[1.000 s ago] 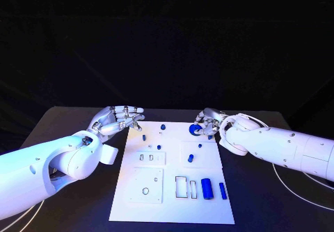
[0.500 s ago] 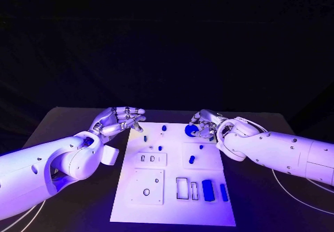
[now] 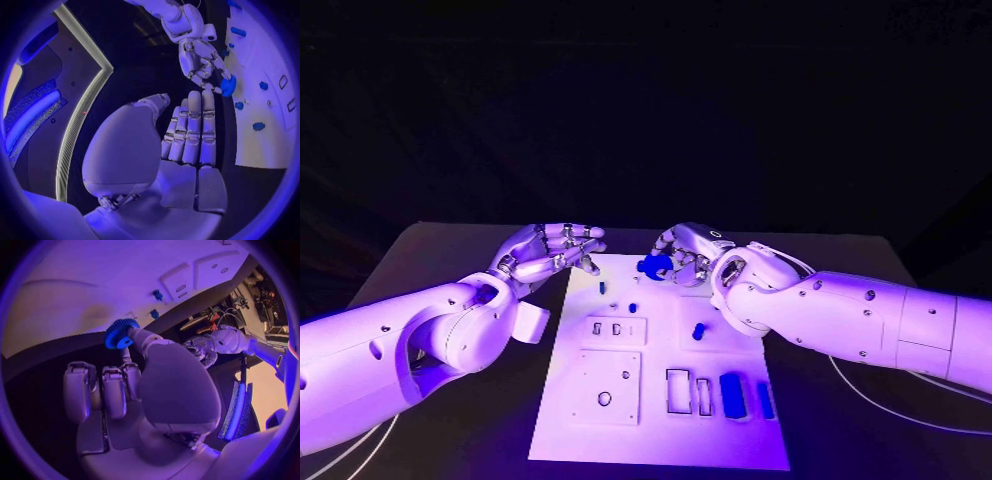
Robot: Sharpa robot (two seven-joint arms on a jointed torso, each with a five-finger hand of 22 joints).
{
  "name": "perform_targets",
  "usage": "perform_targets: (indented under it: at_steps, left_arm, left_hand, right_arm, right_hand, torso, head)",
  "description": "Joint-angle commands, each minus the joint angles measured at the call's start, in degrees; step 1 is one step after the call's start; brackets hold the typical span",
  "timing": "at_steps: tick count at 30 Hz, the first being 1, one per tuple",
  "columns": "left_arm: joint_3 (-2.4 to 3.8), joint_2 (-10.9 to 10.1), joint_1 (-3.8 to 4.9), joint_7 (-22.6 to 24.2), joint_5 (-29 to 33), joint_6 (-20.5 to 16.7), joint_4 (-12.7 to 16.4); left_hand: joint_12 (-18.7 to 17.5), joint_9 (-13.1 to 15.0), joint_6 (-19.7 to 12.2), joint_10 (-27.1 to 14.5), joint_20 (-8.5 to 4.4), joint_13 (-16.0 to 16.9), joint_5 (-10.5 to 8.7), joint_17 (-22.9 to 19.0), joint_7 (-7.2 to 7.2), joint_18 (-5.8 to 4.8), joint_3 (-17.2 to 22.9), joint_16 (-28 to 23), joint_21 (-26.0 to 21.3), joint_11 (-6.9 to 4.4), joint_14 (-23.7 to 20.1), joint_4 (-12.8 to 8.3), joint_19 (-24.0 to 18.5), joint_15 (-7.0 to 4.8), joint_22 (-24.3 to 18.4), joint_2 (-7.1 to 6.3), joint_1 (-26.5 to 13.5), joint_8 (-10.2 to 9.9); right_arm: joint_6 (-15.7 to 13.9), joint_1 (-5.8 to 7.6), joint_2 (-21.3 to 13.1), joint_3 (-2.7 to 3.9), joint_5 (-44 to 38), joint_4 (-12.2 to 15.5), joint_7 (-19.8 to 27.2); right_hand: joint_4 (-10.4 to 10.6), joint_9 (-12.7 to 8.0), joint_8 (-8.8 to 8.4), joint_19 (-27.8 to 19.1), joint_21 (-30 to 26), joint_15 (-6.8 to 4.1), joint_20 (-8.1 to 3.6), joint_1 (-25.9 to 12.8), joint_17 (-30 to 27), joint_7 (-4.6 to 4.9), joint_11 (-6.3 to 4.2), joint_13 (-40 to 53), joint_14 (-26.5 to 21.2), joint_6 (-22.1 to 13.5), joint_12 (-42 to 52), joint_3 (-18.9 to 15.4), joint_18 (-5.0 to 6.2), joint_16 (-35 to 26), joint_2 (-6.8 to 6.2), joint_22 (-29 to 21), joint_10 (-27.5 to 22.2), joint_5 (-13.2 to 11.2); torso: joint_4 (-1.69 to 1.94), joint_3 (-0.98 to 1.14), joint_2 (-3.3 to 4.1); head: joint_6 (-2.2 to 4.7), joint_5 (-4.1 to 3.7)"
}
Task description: Assemble the parts on the task board
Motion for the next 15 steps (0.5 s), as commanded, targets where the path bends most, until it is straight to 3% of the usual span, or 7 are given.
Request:
perform_targets:
  at_steps: [1,6,8,15]
  left_arm:
    - [0.05,0.2,0.05,0.2,0.2,1.3,0.1]
    - [0.05,0.3,0.06,0.2,0.0,1.3,0.1]
    - [0.05,0.3,0.06,0.2,0.0,1.3,0.1]
    - [0.05,0.4,0.07,0.2,-0.1,1.2,0.1]
  left_hand:
    - [-0.4,0.0,-0.3,-0.3,-0.07,0.1,-0.23,0.0,0.61,0.65,0.3,0.3,0.2,0.18,-0.2,0.0,-0.5,0.07,0.1,-0.18,-0.5,-0.3]
    - [-0.4,0.0,-0.3,-0.3,-0.07,0.1,-0.23,0.0,0.61,0.65,0.3,0.3,0.2,0.18,-0.2,0.0,-0.5,0.07,0.1,-0.18,-0.5,-0.3]
    - [-0.4,0.0,-0.3,-0.3,-0.07,0.1,-0.23,0.0,0.61,0.65,0.3,0.3,0.2,0.18,-0.2,0.0,-0.5,0.07,0.1,-0.18,-0.5,-0.3]
    - [-0.4,0.0,-0.3,-0.3,-0.07,0.1,-0.23,0.0,0.61,0.65,0.3,0.3,0.2,0.18,-0.2,0.0,-0.5,0.07,0.1,-0.18,-0.5,-0.3]
  right_arm:
    - [-1.3,-0.18,1.2,0.01,-3.7,-0.7,-0.8]
    - [-1.3,-0.76,3.8,0.00,-4.2,-2.5,-1.2]
    - [-1.1,-0.90,4.6,-0.02,-4.3,-3.1,-1.3]
    - [-0.4,-1.48,7.0,-0.13,-4.6,-5.1,-1.7]
  right_hand:
    - [0.0,7.1,2.80,0.2,0.3,-0.28,-0.09,-0.4,10.4,-1.46,-0.14,3.3,5.1,2.6,-0.4,0.3,-1.06,0.2,0.06,6.6,0.2,0.0]
    - [-0.2,7.2,2.78,0.2,0.3,-0.27,-0.08,-0.7,10.4,-1.42,-0.11,3.2,5.1,2.5,-0.5,0.6,-1.07,0.2,-0.16,6.7,0.0,0.0]
    - [-0.3,7.2,2.73,0.2,0.3,-0.25,-0.07,-0.9,10.4,-1.38,-0.09,3.1,5.1,2.4,-0.6,0.7,-1.07,0.2,-0.23,6.7,0.0,0.0]
    - [-0.4,7.2,2.68,0.4,0.5,-0.20,-0.04,-1.3,10.2,-1.31,-0.02,3.2,5.0,2.2,-0.5,1.1,-1.14,0.1,-0.37,7.0,0.0,0.0]
  torso:
    - [0.03,-0.03,0.08]
    - [0.16,-0.13,0.11]
    - [0.13,-0.06,0.11]
    - [0.24,-0.14,0.14]
  head:
    - [0.12,0.26]
    - [0.25,0.30]
    - [0.17,0.42]
    - [-0.15,0.28]
